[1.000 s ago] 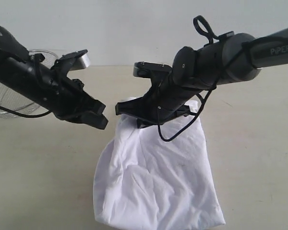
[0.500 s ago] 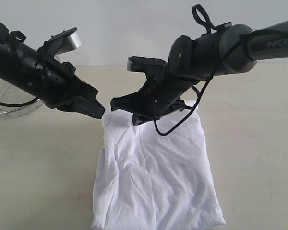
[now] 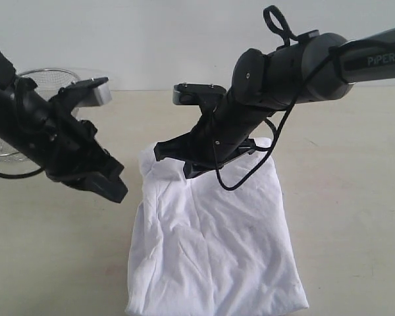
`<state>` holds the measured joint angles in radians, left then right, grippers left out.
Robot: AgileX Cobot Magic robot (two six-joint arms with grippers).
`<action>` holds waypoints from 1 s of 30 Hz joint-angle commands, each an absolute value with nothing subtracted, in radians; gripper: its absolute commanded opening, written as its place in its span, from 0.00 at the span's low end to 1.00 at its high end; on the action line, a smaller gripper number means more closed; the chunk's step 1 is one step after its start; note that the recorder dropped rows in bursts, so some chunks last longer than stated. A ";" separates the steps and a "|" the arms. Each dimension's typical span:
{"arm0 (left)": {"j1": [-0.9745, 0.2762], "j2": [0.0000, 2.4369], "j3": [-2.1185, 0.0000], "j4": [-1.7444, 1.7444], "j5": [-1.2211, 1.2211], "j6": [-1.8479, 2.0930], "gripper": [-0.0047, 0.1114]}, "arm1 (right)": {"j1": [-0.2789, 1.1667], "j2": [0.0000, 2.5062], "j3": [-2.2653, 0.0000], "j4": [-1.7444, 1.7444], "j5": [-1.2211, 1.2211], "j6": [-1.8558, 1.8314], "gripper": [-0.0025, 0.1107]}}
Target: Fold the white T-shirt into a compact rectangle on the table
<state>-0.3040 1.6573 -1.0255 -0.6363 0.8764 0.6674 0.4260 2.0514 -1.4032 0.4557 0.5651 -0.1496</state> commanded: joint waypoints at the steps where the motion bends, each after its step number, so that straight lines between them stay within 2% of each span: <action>1: -0.372 1.686 -0.989 -0.636 0.838 0.658 0.08 | 0.418 2.049 -1.408 0.459 0.570 -0.175 0.02; 8: -0.408 1.843 -0.991 -0.733 0.723 0.671 0.08 | 0.418 2.049 -1.408 0.457 0.588 -0.175 0.02; 13: -0.408 1.861 -1.026 -0.797 0.742 0.703 0.08 | 0.409 2.045 -1.408 0.427 0.605 -0.170 0.02; 19: -0.408 1.848 -1.119 -0.812 0.890 0.703 0.08 | 0.345 2.045 -1.408 0.432 0.655 -0.170 0.02; 23: -0.408 1.843 -1.154 -0.845 0.809 0.703 0.08 | 0.322 2.045 -1.408 0.432 0.693 -0.209 0.02; 30: -0.408 1.976 -1.212 -0.834 0.773 0.703 0.08 | 0.322 2.045 -1.408 0.432 0.704 -0.225 0.02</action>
